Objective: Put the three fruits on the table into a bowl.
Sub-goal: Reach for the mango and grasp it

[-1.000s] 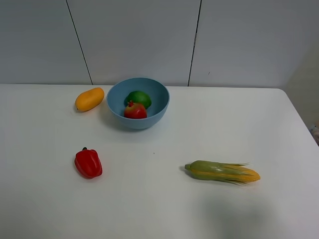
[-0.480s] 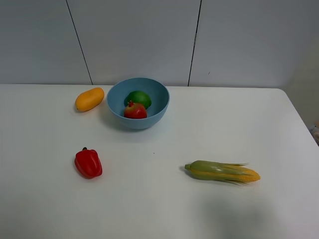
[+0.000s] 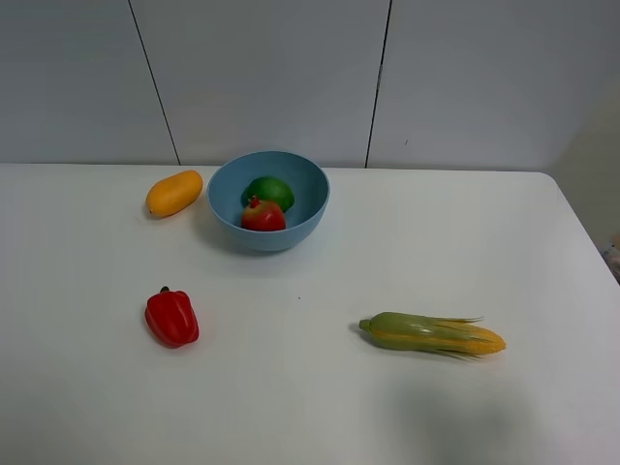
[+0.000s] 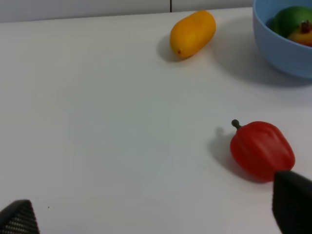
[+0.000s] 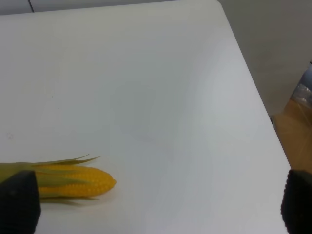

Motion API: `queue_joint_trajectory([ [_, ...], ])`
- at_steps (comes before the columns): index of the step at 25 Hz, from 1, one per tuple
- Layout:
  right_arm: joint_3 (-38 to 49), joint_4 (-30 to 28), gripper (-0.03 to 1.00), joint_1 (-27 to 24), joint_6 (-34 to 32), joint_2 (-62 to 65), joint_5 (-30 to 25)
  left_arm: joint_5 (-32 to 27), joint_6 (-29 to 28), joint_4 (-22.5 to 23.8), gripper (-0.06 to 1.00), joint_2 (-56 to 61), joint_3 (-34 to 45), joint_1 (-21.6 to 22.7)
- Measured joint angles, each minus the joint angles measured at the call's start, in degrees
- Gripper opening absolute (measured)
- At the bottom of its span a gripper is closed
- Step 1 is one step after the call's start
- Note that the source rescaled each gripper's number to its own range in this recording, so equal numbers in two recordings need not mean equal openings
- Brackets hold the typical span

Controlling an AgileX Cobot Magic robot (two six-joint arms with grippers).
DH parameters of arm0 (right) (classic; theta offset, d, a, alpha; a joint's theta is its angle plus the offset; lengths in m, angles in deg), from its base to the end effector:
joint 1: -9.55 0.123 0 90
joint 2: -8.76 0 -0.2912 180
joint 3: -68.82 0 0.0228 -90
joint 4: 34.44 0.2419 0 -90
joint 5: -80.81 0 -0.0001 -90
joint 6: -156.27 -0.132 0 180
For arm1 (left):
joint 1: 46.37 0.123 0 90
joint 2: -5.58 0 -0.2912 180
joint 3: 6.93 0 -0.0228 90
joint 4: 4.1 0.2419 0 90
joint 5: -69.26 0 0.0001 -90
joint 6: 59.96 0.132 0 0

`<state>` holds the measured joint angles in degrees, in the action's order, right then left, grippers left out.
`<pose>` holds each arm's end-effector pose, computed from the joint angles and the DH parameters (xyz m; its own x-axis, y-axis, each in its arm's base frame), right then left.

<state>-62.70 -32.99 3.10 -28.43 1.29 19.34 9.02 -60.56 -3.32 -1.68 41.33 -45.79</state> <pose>0.0163 0.0011 0.2543 -0.4467 0.1451 -0.8828 0.1353 0.9864 0.0936 0.0164 0.0017 0.2581 -0.4345 -0.0081 -0.9007 -0.0224 0.9997 0.0018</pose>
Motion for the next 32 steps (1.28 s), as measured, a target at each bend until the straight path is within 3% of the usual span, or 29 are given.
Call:
queue_joint_trajectory([
  [3, 0.0, 0.0, 1.0, 0.0, 0.0, 0.0, 0.0, 1.04, 0.0, 0.0, 1.0, -2.09, -1.54, 0.0],
  [6, 0.0, 0.0, 1.0, 0.0, 0.0, 0.0, 0.0, 6.38, 0.0, 0.0, 1.0, -9.78, -4.98, 0.0],
  [10, 0.0, 0.0, 1.0, 0.0, 0.0, 0.0, 0.0, 14.39, 0.61, 0.45, 1.0, -25.56, -10.97, 0.0],
  [14, 0.0, 0.0, 1.0, 0.0, 0.0, 0.0, 0.0, 21.81, 5.67, 0.51, 0.99, -44.43, -19.05, 0.0],
  [18, 0.0, 0.0, 1.0, 0.0, 0.0, 0.0, 0.0, 24.15, 10.37, 0.33, 0.92, -63.08, -27.58, -0.33],
  [23, 0.0, 0.0, 1.0, 0.0, 0.0, 0.0, 0.0, 26.53, 13.14, 0.27, 0.9, -80.7, -34.68, -3.94],
  [27, 0.1, 0.0, 1.0, 0.0, 0.0, 0.0, 0.0, 32.86, 19.13, 0.57, 0.9, -88.97, -36.66, -6.02],
  [32, 0.17, 0.0, 1.0, 0.0, 0.0, 0.0, 0.0, 40.28, 20.75, 5.45, 0.9, -92.66, -36.65, -6.64],
])
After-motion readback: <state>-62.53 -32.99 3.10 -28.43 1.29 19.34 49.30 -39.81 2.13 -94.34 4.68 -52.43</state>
